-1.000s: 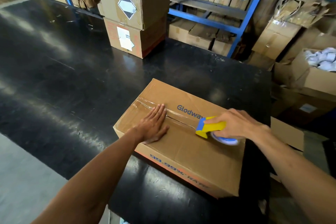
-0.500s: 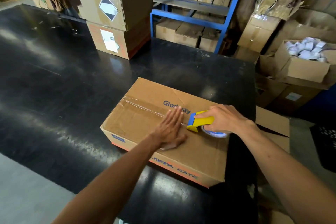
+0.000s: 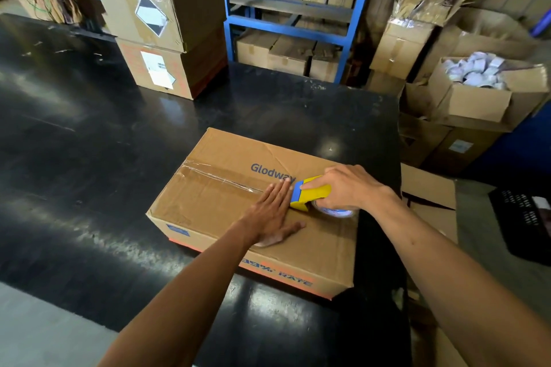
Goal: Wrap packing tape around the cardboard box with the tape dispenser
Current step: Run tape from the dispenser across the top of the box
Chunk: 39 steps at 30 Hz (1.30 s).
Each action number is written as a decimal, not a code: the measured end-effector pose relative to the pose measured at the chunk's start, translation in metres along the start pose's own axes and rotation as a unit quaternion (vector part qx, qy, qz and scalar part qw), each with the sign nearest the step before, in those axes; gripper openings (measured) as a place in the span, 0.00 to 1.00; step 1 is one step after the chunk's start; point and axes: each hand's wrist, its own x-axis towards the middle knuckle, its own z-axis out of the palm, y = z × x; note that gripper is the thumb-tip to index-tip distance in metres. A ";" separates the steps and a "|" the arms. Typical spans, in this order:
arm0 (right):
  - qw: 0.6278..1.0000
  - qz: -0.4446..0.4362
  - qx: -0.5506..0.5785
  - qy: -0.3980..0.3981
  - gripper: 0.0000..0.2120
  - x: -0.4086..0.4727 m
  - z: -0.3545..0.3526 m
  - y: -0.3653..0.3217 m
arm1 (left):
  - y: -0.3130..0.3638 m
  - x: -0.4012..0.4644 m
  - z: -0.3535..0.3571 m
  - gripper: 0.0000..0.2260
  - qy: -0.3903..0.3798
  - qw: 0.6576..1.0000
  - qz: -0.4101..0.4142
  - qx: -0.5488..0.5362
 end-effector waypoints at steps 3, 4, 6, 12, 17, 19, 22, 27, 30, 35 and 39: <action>1.000 -0.004 -0.001 -0.009 0.24 -0.006 -0.005 0.000 | 0.000 -0.001 0.003 0.45 0.006 1.000 0.003 -0.006; 1.000 -0.005 -0.003 -0.011 0.24 -0.011 -0.007 0.002 | -0.001 0.000 0.003 0.46 0.000 1.000 0.003 -0.004; 1.000 0.003 -0.011 -0.027 0.19 -0.031 -0.014 0.016 | -0.002 0.001 0.004 0.47 -0.014 1.000 -0.001 -0.003; 0.996 0.065 0.005 -0.052 0.16 -0.090 -0.002 0.075 | -0.005 0.003 0.003 0.43 -0.034 0.999 0.014 0.011; 0.997 0.063 0.003 -0.035 0.18 -0.083 0.005 0.078 | 0.005 0.002 -0.005 0.37 -0.015 0.998 0.054 0.023; 0.997 0.062 0.015 -0.037 0.17 -0.084 0.005 0.079 | 0.023 0.008 -0.010 0.37 -0.008 0.996 0.090 0.016; 0.998 0.044 0.024 -0.026 0.19 -0.086 0.006 0.079 | 0.073 0.025 -0.004 0.43 -0.023 0.995 0.101 -0.015; 0.997 0.058 0.046 0.000 0.22 -0.093 0.014 0.077 | 0.110 0.026 0.007 0.52 -0.015 0.998 0.030 -0.051; 0.995 0.057 0.077 0.011 0.21 -0.090 0.023 0.063 | 0.091 0.013 0.007 0.52 0.002 1.000 0.029 -0.011; 0.991 0.056 0.114 0.034 0.19 -0.075 0.031 0.036 | 0.061 -0.006 0.012 0.52 -0.003 1.000 0.017 0.017; 0.992 0.046 0.109 0.039 0.20 -0.081 0.032 0.035 | 0.058 -0.007 0.012 0.51 -0.004 1.000 0.018 0.016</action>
